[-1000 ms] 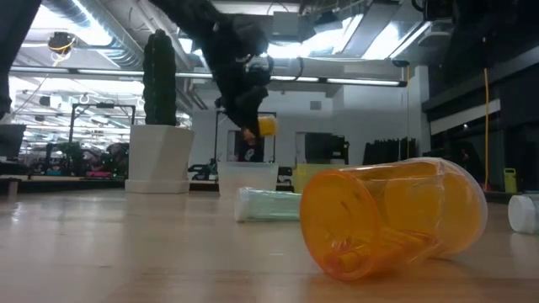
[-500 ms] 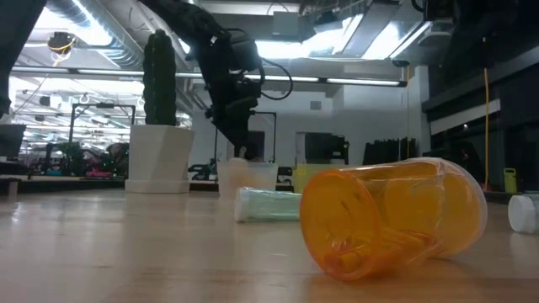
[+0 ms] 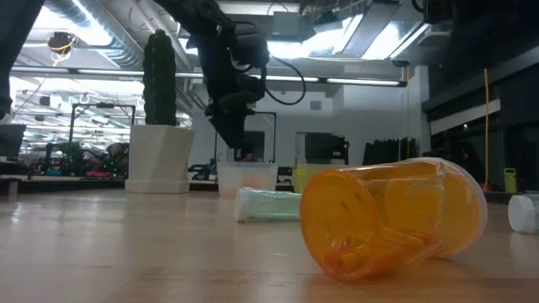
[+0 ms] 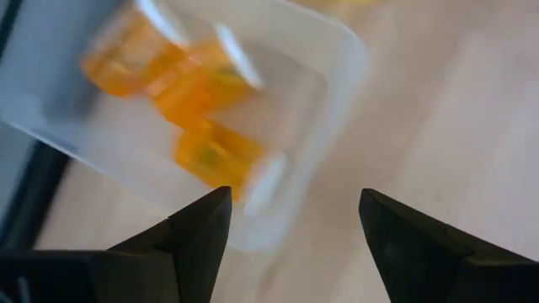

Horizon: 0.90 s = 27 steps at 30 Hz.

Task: Pick and place medicine bottles into bin by pill shape (circle, oval)
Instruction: Put the yellow pill bottle into the yellow bin

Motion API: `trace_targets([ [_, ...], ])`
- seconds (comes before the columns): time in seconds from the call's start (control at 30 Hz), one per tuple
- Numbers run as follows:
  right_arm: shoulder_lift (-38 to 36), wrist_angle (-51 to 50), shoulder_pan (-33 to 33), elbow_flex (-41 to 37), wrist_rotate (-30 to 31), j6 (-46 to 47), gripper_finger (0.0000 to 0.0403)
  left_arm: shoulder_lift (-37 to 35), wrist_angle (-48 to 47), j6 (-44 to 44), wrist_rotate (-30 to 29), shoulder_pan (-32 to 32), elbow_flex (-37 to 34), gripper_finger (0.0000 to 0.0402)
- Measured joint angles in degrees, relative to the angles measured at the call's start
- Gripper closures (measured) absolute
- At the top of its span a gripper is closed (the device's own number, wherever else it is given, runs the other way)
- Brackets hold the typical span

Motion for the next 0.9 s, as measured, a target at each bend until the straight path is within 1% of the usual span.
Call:
trace_targets([
  [0.17,0.3,-3.1,0.0,0.0,0.0,9.6,0.0159,-0.5,-4.5,-4.9,-1.3,-5.4,0.0,0.0147],
  [0.3,1.8,-9.4,0.0,0.0,-0.1,14.8,0.0159,-3.1,-6.3,-6.2,-7.3,-9.9,0.0,0.015],
  [0.37,2.7,-11.5,0.0,0.0,-0.2,17.3,0.0159,-5.1,-6.8,-6.2,-9.3,-11.9,0.0,0.015],
  [0.53,4.6,-11.7,0.0,0.0,-0.1,19.0,0.0159,-10.8,-9.7,-7.2,-9.2,-16.9,0.1,0.0152],
  [0.67,6.6,-11.8,0.0,0.0,-0.3,21.5,0.0159,-14.1,-13.6,-11.7,-7.7,-21.8,0.1,0.0152],
  [0.8,9.2,-14.0,0.3,0.0,-3.1,22.5,0.0159,-15.5,-16.9,-16.3,-7.3,-28.0,0.1,0.0152],
  [0.9,11.7,-16.5,1.2,0.0,-4.1,27.3,0.0159,-15.6,-20.7,-16.2,-7.2,-32.8,0.0,0.0152],
])
